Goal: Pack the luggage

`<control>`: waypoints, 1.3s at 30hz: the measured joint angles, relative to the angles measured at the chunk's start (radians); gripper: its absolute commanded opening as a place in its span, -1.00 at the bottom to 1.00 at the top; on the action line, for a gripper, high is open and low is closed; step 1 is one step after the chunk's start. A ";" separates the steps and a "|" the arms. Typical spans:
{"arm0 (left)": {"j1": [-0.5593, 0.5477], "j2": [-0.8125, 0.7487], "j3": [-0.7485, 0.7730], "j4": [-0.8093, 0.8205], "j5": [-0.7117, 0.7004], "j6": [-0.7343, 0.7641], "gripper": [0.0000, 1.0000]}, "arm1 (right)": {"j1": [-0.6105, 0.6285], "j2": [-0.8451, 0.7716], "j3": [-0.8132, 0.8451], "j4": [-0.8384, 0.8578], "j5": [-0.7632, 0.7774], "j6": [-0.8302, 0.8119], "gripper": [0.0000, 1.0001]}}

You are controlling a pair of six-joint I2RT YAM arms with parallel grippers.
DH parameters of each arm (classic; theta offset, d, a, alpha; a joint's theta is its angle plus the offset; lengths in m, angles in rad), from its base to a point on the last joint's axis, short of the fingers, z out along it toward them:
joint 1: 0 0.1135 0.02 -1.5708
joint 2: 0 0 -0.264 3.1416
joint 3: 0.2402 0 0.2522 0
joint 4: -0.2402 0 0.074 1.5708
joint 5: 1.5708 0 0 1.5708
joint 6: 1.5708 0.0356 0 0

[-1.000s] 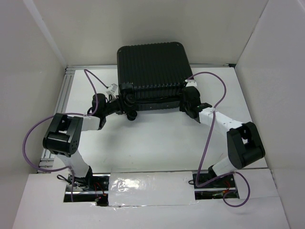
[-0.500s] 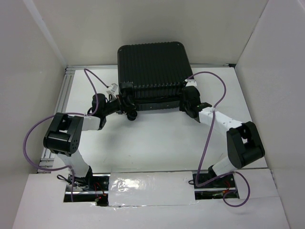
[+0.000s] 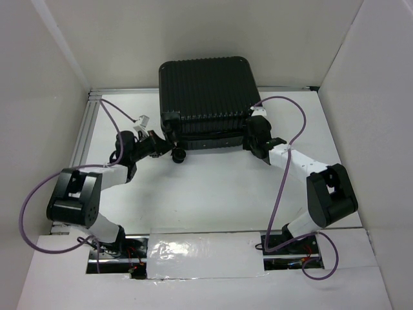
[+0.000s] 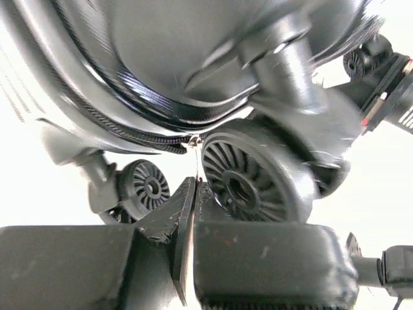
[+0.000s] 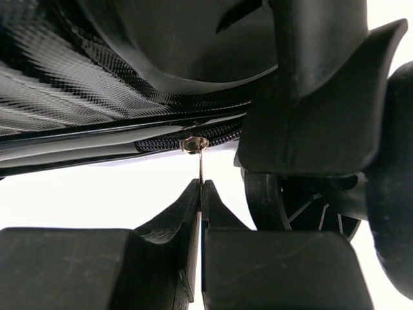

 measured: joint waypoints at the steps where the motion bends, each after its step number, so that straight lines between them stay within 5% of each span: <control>1: 0.008 -0.023 -0.002 -0.021 -0.006 0.001 -1.00 | 0.000 0.001 0.000 0.000 0.000 0.001 -1.00; 17: 0.131 -0.121 0.001 -0.179 -0.066 0.068 -1.00 | 0.000 0.002 0.001 -0.003 0.002 0.018 -1.00; 20: 0.138 -0.114 0.005 -0.163 -0.011 0.084 -0.72 | 0.000 0.002 0.001 -0.003 0.004 0.019 -1.00; 21: 0.140 -0.111 0.005 -0.153 0.011 0.087 -0.38 | 0.000 0.002 0.001 -0.003 0.004 0.021 -1.00; 24: 0.139 -0.109 0.005 -0.124 0.077 0.115 -0.07 | 0.000 0.003 0.001 -0.003 0.004 0.023 -1.00; 39: 0.083 0.044 0.082 -0.162 0.193 0.294 0.04 | 0.000 0.027 0.029 -0.019 0.023 0.022 -1.00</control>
